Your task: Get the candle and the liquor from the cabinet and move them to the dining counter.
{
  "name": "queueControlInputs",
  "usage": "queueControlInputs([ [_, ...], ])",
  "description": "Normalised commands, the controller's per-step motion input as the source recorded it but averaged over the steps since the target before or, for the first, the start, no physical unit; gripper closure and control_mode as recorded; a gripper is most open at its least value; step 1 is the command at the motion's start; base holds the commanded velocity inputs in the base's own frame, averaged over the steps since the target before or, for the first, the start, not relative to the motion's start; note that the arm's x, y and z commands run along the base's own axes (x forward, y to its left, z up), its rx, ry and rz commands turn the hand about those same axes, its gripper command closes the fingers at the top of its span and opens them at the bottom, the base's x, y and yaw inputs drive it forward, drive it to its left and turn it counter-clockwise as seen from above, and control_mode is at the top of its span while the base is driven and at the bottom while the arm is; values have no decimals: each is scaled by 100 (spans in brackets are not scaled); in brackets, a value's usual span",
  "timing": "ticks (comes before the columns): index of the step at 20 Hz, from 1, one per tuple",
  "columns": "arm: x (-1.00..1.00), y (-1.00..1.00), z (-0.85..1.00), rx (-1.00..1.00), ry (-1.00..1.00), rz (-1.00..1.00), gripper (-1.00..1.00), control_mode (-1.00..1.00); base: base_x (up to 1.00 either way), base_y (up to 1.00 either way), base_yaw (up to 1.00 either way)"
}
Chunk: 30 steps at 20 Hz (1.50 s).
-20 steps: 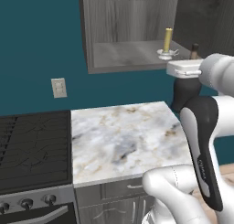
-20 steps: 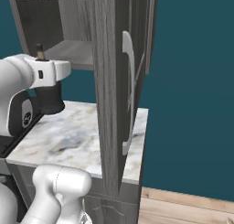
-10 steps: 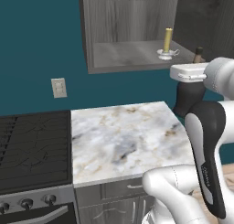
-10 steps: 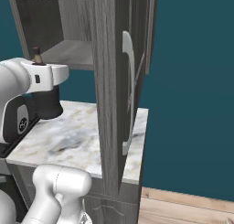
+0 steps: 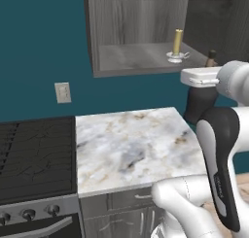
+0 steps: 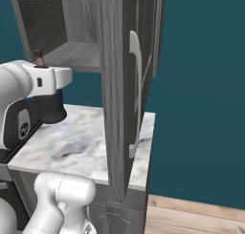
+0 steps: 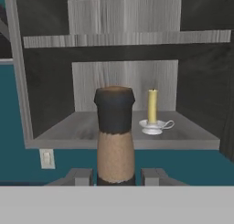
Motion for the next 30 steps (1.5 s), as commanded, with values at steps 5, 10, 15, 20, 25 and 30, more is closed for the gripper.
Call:
queueControlInputs([
  [5,0,0,0,0,0,0,100,100,-66,25,17],
  [10,0,0,0,0,0,0,100,100,-10,41,78],
  [15,0,0,0,0,0,0,100,100,-2,31,95],
  [20,0,0,0,0,0,0,100,100,0,45,87],
  [25,0,0,0,0,0,0,100,100,10,45,83],
  [30,0,0,0,0,0,0,100,100,17,41,76],
])
